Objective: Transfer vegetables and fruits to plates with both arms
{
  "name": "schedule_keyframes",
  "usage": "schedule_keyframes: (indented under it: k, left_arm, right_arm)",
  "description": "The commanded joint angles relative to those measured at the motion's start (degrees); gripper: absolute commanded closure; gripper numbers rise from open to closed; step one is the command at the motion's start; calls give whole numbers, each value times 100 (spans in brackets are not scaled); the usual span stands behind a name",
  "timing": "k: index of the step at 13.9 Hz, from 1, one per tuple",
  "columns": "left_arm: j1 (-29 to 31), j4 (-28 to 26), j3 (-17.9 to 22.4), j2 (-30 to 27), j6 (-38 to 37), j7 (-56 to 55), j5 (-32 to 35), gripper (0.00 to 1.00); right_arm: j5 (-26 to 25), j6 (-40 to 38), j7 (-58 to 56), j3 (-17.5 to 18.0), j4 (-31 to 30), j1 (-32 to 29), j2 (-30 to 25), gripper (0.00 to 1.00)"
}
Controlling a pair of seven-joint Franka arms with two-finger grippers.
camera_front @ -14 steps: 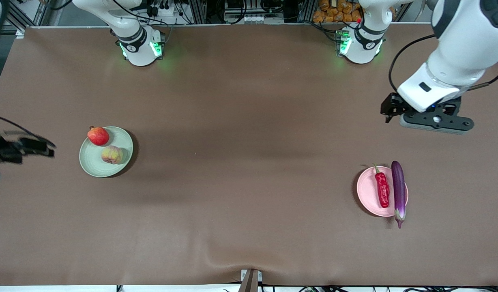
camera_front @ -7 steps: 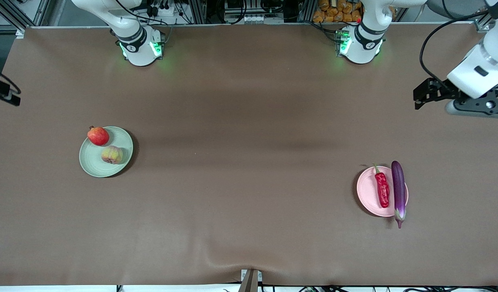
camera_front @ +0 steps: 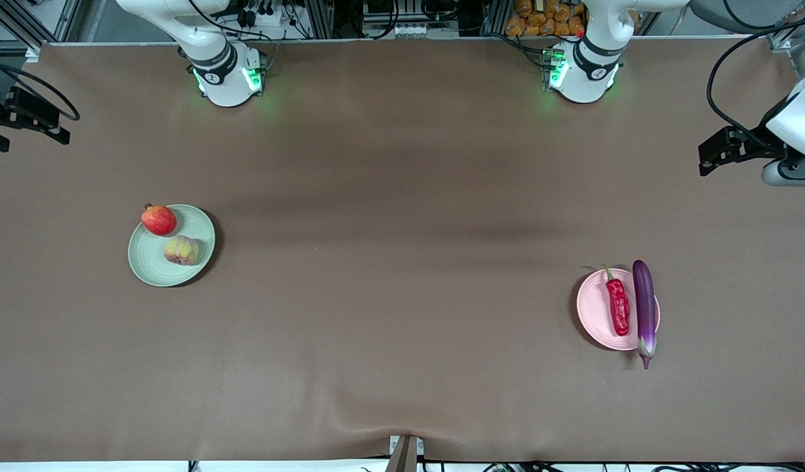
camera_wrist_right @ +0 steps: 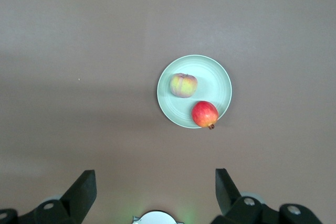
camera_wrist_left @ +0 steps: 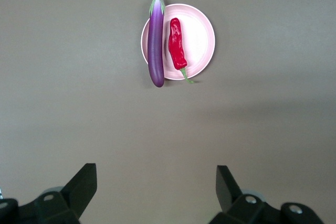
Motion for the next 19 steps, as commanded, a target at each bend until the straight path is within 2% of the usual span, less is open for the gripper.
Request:
schedule_keyframes:
  k: [1, 3, 6, 9, 11, 19]
  left_arm:
    - [254, -58, -98, -63, 59, 33, -123, 0]
    - [360, -101, -98, -45, 59, 6, -447, 0]
    - [448, -154, -211, -54, 15, 85, -563, 0]
    - [896, -154, -869, -98, -3, -20, -467, 0]
    - [897, -154, -880, -107, -3, -29, -397, 0]
    - [906, -128, -818, -90, -47, -12, -282, 0]
  right_arm:
    - [-118, 115, -23, 179, -238, -244, -215, 0]
    - [-179, 107, -76, 153, -37, -262, -144, 0]
    - [-180, 133, -67, 152, -36, -236, -136, 0]
    - [-171, 203, -76, 266, -36, -192, -136, 0]
    - [-293, 264, -67, 424, -45, -209, -136, 0]
    - [-311, 326, -50, 434, -45, -209, -136, 0]
